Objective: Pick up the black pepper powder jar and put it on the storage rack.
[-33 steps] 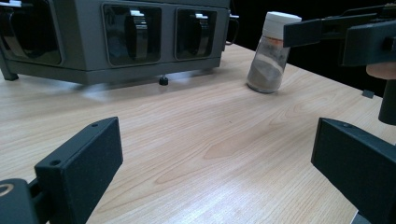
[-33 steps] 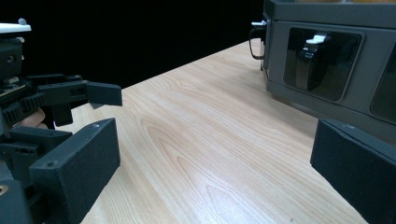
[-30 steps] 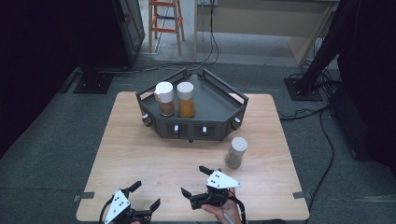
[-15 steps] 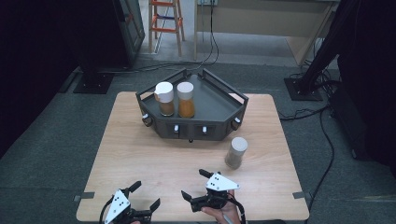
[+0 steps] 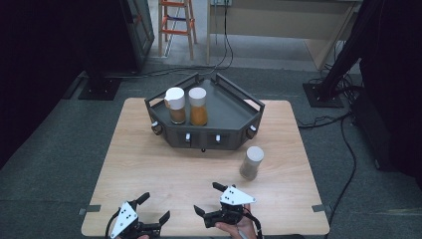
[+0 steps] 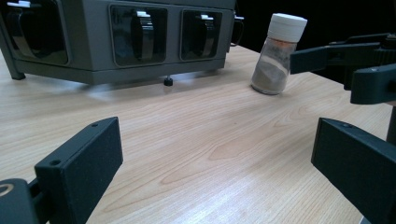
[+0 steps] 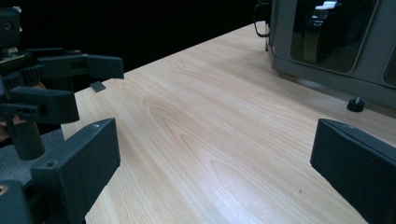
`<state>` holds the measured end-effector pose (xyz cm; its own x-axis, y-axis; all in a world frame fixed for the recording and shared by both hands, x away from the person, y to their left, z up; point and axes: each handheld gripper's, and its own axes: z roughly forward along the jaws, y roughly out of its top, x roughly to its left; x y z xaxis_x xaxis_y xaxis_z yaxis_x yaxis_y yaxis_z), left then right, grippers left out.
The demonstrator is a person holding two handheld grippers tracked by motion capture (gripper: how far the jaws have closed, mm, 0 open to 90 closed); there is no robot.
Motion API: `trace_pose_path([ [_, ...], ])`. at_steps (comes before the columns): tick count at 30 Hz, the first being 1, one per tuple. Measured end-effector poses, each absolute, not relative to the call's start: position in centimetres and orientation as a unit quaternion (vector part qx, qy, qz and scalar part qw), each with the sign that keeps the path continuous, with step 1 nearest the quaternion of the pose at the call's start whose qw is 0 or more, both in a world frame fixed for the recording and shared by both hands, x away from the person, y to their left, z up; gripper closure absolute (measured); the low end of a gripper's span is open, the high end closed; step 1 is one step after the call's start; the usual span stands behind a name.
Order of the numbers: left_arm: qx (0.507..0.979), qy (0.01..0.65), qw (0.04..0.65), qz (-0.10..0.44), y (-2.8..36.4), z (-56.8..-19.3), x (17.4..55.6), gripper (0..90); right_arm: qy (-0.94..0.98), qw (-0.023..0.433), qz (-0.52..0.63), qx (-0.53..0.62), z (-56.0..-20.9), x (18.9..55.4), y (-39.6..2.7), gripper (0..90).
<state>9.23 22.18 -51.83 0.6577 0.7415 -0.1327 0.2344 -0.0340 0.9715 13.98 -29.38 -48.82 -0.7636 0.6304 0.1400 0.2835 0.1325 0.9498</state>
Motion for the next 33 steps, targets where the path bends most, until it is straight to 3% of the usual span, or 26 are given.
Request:
trace_pose_path([
  [33, 0.690, 0.350, 0.595, 0.215, 22.1, -51.8, 9.1, 1.9, 0.713, 0.219, 0.549, 0.378, -48.7, 9.4, -34.7, 1.3],
])
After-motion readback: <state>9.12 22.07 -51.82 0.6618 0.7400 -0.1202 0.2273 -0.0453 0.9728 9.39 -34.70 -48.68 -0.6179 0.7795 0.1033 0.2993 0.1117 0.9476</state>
